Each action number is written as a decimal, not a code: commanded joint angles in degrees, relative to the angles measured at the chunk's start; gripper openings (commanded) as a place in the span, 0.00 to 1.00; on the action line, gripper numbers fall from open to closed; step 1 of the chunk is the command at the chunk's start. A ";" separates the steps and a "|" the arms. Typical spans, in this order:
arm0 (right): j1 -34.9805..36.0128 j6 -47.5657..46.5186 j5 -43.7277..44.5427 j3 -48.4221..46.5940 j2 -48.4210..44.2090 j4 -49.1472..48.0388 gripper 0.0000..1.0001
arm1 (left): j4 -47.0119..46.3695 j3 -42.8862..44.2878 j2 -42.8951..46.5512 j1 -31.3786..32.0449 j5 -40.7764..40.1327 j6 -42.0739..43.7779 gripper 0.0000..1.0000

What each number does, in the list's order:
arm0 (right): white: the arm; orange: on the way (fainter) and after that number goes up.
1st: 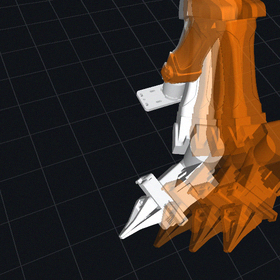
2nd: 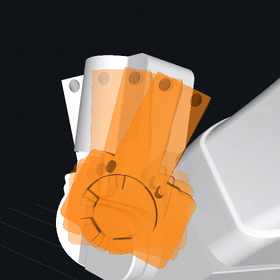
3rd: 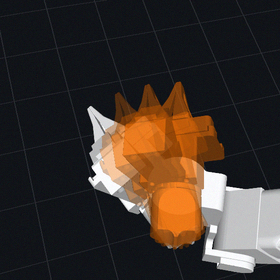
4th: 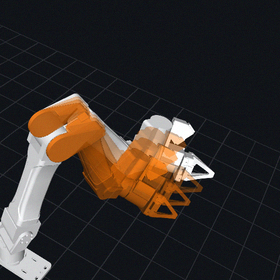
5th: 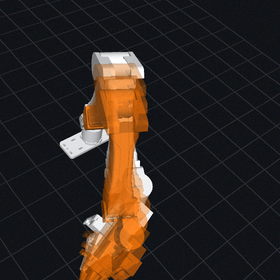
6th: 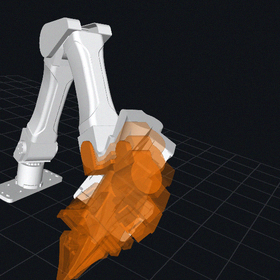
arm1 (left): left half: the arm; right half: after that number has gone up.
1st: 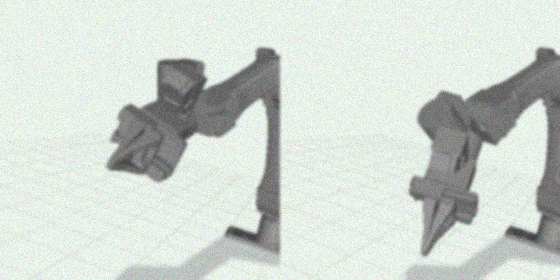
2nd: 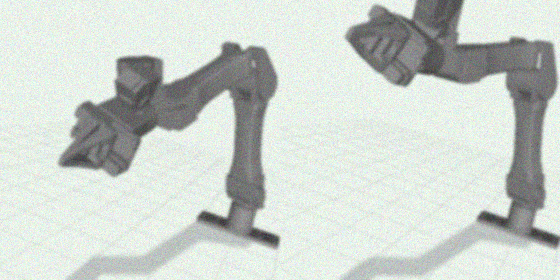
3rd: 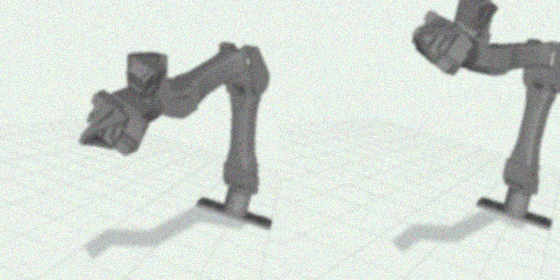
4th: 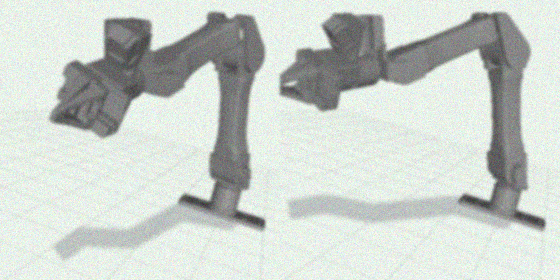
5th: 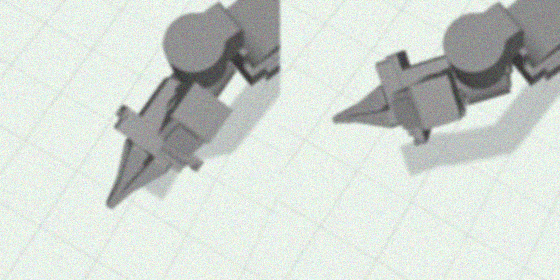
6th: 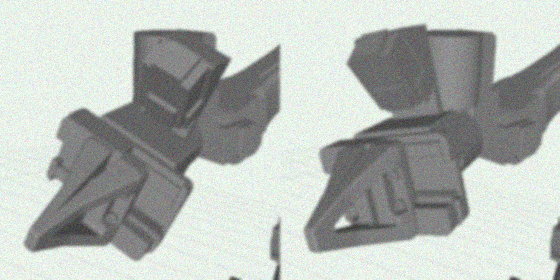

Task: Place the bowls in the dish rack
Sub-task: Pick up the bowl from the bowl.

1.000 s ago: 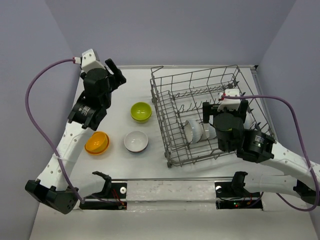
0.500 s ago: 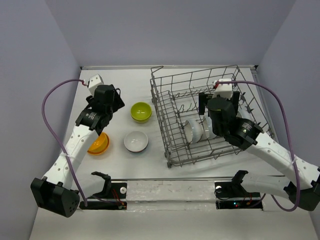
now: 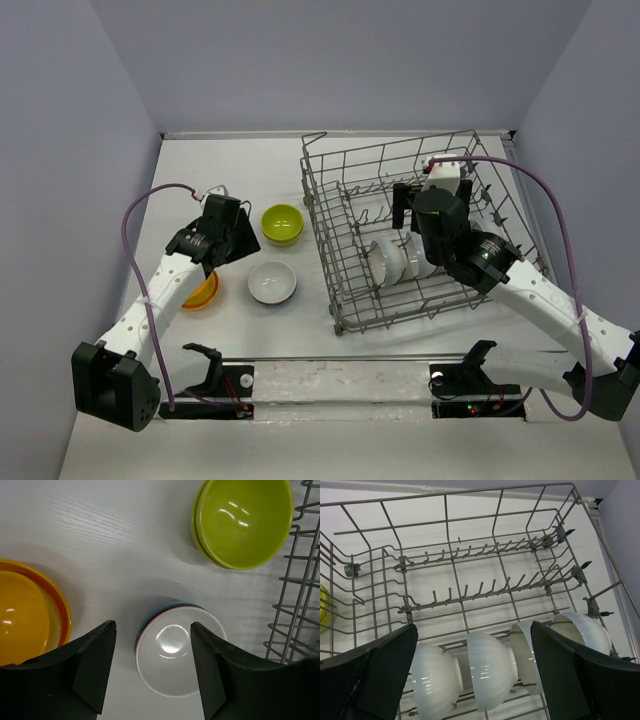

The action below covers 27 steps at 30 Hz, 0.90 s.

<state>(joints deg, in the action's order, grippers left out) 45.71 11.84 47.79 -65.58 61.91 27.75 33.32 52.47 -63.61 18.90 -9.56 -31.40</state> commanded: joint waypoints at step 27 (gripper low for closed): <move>-0.45 0.64 -2.96 0.37 -0.21 -3.75 1.00 | 7.10 -4.30 2.45 8.09 0.16 -5.96 0.61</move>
<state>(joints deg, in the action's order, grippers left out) 45.71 11.84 45.41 -65.39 62.37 27.66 38.26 47.35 -62.72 26.65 -7.31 -36.27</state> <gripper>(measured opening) 0.997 0.620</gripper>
